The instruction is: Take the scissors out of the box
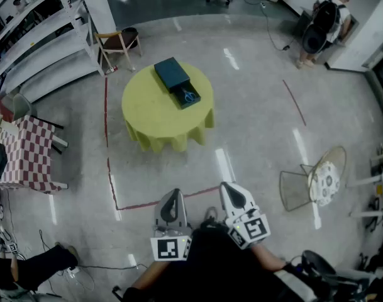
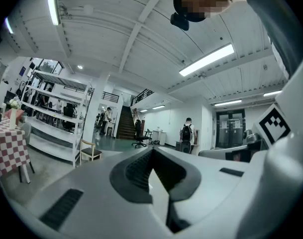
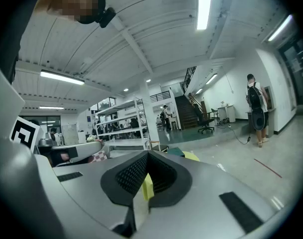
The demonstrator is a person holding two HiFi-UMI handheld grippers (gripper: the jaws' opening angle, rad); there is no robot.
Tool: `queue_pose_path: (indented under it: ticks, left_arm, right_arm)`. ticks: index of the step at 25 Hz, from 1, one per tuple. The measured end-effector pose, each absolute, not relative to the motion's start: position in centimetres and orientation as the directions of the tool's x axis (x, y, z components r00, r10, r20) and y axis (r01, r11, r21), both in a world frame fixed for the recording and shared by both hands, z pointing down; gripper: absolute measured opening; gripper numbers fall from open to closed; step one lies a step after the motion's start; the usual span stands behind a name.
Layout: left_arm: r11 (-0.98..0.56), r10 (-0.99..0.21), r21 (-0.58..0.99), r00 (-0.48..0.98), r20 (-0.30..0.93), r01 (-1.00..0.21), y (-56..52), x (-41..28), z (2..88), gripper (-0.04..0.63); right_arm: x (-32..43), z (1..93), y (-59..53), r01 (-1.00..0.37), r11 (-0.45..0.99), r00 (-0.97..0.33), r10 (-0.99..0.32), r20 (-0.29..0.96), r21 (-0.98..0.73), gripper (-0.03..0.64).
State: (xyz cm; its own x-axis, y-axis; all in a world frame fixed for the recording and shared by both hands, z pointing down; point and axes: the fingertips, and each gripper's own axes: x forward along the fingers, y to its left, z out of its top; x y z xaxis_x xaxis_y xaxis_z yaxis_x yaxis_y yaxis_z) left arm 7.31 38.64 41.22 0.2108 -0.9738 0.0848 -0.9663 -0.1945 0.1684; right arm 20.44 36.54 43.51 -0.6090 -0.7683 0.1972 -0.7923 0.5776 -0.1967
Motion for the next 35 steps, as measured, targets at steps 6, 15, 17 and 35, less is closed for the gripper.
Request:
queue_pose_path:
  ticks: [6, 15, 17, 35]
  left_arm:
    - [-0.190, -0.974, 0.187, 0.209, 0.087, -0.964, 38.6, 6.9, 41.3, -0.002]
    - [-0.200, -0.973, 0.180, 0.217, 0.080, -0.963, 38.5, 6.2, 41.2, -0.002]
    - [-0.202, -0.972, 0.180, 0.219, 0.081, -0.963, 38.4, 5.9, 41.2, -0.002]
    - [-0.268, -0.956, 0.170, 0.284, 0.077, -0.948, 37.7, -2.1, 41.8, -0.002]
  right_arm:
    - [20.2, 43.5, 36.4, -0.801, 0.572, -0.597, -0.778, 0.194, -0.176, -0.003]
    - [19.6, 43.1, 36.4, -0.802, 0.560, -0.594, -0.785, 0.174, -0.208, -0.003]
    - [19.3, 43.1, 36.1, -0.804, 0.556, -0.590, -0.789, 0.171, -0.211, -0.003]
    - [11.6, 44.5, 35.7, -0.847, 0.498, -0.528, -0.830, 0.180, -0.188, -0.003]
